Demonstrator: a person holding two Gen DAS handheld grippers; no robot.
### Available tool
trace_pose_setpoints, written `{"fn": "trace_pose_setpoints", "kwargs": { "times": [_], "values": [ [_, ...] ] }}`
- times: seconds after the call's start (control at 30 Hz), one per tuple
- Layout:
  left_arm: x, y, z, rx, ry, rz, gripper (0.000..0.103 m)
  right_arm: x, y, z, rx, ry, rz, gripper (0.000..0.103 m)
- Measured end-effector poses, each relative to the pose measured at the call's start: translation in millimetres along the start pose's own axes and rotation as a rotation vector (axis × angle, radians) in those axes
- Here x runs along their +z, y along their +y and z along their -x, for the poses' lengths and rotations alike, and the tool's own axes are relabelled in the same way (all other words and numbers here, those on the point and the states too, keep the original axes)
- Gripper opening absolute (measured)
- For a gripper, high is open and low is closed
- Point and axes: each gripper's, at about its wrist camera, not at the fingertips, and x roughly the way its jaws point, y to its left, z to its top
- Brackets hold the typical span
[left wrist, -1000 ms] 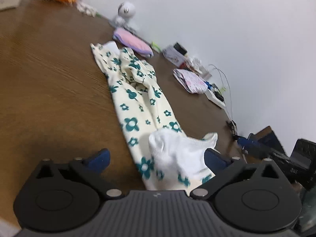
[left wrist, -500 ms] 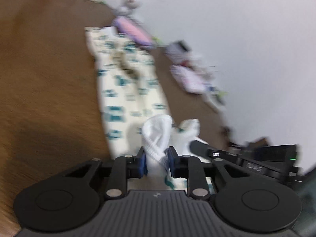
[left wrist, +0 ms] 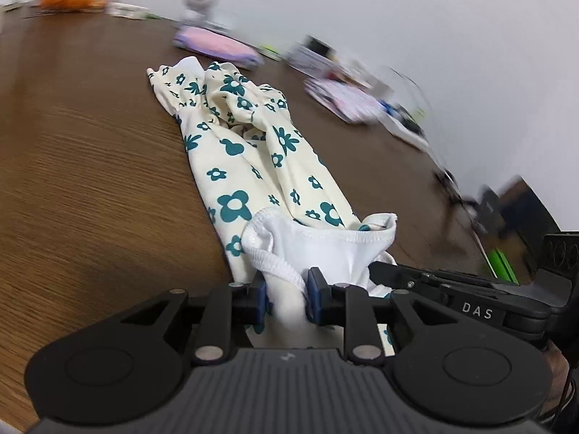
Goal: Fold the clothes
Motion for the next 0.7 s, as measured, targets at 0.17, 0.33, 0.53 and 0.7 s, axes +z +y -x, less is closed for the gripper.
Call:
{"fn": "trace_pose_setpoints", "kwargs": {
  "times": [0.17,0.33,0.53,0.7],
  "values": [
    [-12.3,-26.2,-8.6,-0.085,0.049,-0.07,0.024,-46.9,-2.1,51.6,-0.079,-0.043,-0.088,0.004],
    [-12.5,-45.0,-17.8,-0.072,0.058,-0.119,0.028,-60.2,-17.0,66.2,-0.091,-0.096,-0.189,0.005],
    [-7.7,-33.3,13.4,-0.048,-0.081,-0.102,0.062,-48.6,-11.1,97.8,-0.148,-0.21,-0.101,0.03],
    [2.5,-26.9,15.8,-0.071,-0.076,-0.077,0.062,-30.5,-5.0,96.7,-0.078,-0.248,0.007,0.03]
  ]
}}
